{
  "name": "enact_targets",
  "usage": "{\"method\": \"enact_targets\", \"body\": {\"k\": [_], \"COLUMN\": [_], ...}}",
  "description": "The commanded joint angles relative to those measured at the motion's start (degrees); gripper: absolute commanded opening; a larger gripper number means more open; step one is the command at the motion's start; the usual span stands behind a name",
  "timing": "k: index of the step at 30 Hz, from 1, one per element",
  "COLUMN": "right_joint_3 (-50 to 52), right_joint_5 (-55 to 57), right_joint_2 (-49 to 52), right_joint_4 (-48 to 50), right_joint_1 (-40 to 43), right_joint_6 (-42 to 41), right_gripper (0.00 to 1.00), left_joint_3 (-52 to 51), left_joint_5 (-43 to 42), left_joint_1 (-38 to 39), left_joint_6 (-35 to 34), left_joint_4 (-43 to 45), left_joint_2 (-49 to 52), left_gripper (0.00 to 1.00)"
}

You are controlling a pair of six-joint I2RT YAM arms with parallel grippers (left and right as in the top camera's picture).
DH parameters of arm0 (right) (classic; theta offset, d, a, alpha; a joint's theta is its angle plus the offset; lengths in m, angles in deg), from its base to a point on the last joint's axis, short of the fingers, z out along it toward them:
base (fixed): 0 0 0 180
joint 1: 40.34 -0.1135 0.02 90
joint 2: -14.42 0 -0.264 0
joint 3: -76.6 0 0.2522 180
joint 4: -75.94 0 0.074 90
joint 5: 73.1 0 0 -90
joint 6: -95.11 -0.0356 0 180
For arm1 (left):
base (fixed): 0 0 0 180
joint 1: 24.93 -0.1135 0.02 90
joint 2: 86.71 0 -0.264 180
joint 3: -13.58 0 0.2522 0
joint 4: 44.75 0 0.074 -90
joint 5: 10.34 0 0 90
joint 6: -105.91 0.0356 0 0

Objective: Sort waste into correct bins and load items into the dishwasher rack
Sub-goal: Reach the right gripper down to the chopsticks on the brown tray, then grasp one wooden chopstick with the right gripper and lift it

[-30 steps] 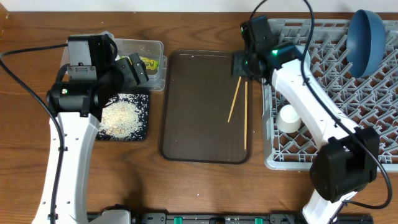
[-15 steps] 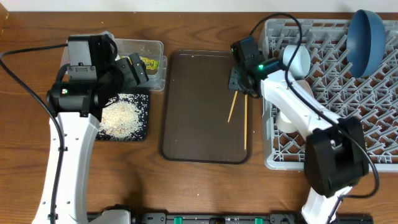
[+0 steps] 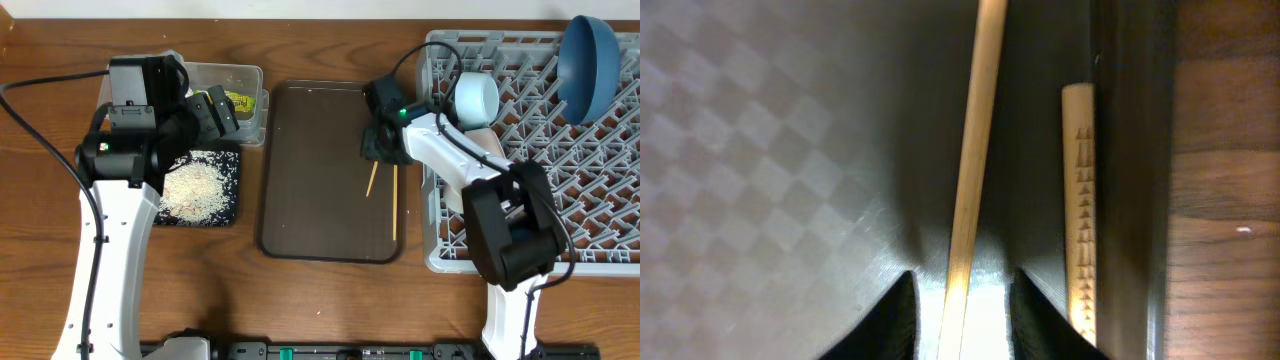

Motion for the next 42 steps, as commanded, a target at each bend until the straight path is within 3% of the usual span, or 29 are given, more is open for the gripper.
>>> {"method": "enact_targets", "body": {"k": [1, 5, 10, 14, 22, 29, 36, 42], "right_joint_3": [0.2, 0.17, -0.33, -3.17, -18.29, -30.99, -40.68, -40.94], "right_joint_5": [-2.34, -3.39, -5.11, -8.37, -7.89, -4.11, -1.88, -1.03], "right_joint_2": [2.6, 2.62, 2.56, 2.54, 2.54, 2.54, 0.79, -5.55], "right_joint_4": [-0.26, -1.05, -3.91, -6.38, -21.0, -32.28, -43.87, -45.92], "right_joint_1": [-1.53, -1.66, -1.79, -1.7, -0.92, 0.35, 6.47, 16.92], "right_joint_6": [-0.7, -0.7, -0.04, 9.25, 18.91, 20.85, 29.86, 34.86], "right_gripper": [0.15, 0.01, 0.01, 0.01, 0.01, 0.01, 0.01, 0.01], "left_joint_3": [0.09, 0.09, 0.09, 0.09, 0.09, 0.09, 0.09, 0.09], "left_joint_5": [0.31, 0.31, 0.31, 0.31, 0.31, 0.31, 0.31, 0.31], "left_joint_1": [-0.2, -0.2, -0.22, -0.2, -0.22, -0.2, -0.2, -0.2], "left_joint_6": [0.09, 0.09, 0.09, 0.09, 0.09, 0.09, 0.09, 0.09], "left_joint_4": [-0.09, -0.11, -0.09, -0.09, -0.09, -0.09, -0.09, -0.09], "left_joint_2": [0.22, 0.22, 0.22, 0.22, 0.22, 0.22, 0.22, 0.22], "left_gripper": [0.94, 0.94, 0.95, 0.94, 0.94, 0.95, 0.95, 0.95]}}
